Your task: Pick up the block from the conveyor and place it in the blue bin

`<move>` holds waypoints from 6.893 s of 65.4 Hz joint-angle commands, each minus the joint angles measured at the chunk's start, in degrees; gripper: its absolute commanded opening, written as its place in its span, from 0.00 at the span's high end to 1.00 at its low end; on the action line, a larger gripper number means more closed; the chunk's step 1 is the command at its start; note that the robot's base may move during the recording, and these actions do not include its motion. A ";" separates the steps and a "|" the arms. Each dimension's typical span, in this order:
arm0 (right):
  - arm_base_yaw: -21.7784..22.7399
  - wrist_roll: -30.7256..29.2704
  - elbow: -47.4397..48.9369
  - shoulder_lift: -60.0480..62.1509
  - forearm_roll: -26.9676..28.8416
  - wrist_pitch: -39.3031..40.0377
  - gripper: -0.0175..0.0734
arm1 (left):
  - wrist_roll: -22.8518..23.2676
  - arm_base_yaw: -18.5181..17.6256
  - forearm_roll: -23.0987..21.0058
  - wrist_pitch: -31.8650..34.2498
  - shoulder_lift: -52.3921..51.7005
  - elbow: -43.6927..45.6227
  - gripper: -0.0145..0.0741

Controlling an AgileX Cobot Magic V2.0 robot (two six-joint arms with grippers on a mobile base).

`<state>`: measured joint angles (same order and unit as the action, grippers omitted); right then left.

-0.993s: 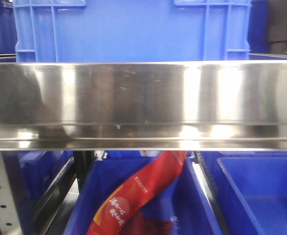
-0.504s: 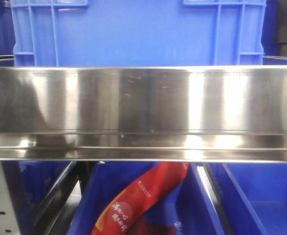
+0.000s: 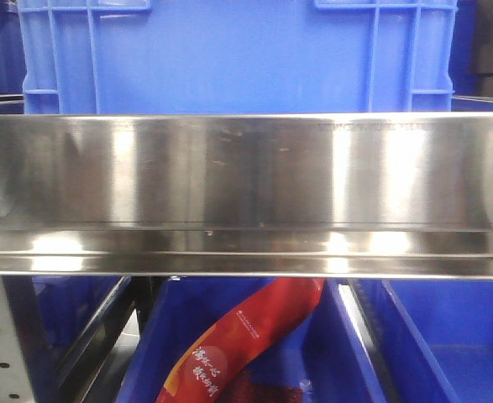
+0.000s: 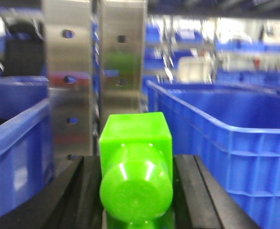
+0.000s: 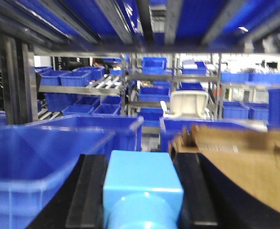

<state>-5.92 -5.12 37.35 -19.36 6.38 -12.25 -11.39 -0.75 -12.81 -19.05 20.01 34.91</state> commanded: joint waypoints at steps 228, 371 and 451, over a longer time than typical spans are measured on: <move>-5.63 -0.88 -15.83 9.91 6.96 1.61 0.99 | -0.13 -14.24 -8.43 15.53 -11.36 -16.32 0.96; 1.52 3.97 -37.35 19.36 -6.38 11.00 0.99 | 6.44 -5.25 5.68 24.95 -13.22 -28.17 0.96; 1.52 3.97 -37.35 19.36 -6.38 11.00 0.99 | 12.37 -0.52 14.15 17.79 -20.01 -34.91 0.96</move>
<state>-4.79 -0.90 0.16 -0.14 0.46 -2.10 0.66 -1.41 1.09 -1.67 0.32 -0.07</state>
